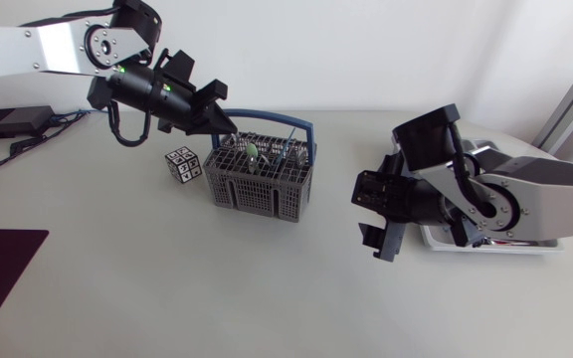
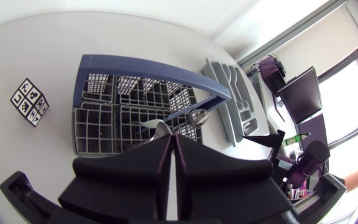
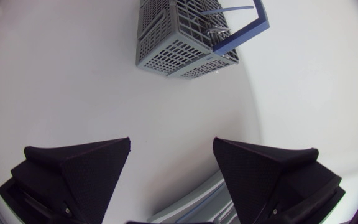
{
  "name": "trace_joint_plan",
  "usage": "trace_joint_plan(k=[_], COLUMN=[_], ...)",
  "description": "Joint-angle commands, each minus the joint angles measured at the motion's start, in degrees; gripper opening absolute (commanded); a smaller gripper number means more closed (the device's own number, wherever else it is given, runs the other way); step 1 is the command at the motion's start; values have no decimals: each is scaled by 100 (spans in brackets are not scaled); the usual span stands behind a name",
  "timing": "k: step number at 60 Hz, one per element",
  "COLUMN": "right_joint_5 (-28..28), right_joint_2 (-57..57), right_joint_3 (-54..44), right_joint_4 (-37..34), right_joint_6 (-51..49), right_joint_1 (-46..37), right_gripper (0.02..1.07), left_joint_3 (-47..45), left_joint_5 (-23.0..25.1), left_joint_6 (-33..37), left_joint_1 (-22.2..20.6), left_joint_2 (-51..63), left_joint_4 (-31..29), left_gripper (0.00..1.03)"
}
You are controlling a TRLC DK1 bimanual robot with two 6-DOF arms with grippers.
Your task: Transfer all utensils from the basket to the drawer tray.
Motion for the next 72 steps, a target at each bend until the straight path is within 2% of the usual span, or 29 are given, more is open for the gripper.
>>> trace_joint_plan(k=[1, 15, 24, 29, 38, 46, 56, 65, 72], right_joint_5=[82, 135, 135, 47, -638, -1420, -2387, -3249, -3662], right_joint_2=[124, 141, 27, -105, -447, -676, -905, -1019, -1054], right_joint_3=[159, 317, 449, 519, 747, 914, 897, 818, 704], right_joint_4=[13, -22, -49, -93, -506, -919, -1279, -1499, -1499], right_joint_6=[167, 246, 430, 554, 870, 1142, 1318, 1371, 1389], right_joint_1=[108, 257, 389, 415, 372, 231, 205, 213, 213], right_gripper=[98, 98, 98, 98, 98, 98, 97, 92, 79], left_joint_3=[-140, -193, -280, -342, -509, -729, -1001, -1274, -1353], left_joint_5=[106, 537, 704, 739, 1108, 1486, 1486, 1715, 1882], left_joint_6=[-189, -224, -154, 66, 628, 1525, 2316, 2834, 3072], left_joint_1=[93, 374, 331, 111, -170, -496, -944, -1331, -1656], left_joint_2=[-224, -637, -918, -1068, -1200, -1244, -1332, -1481, -1551], left_joint_4=[-40, -57, -49, -40, -66, -277, -365, -400, -497], left_gripper=[3, 3, 3, 3, 3, 3, 3, 3, 3])
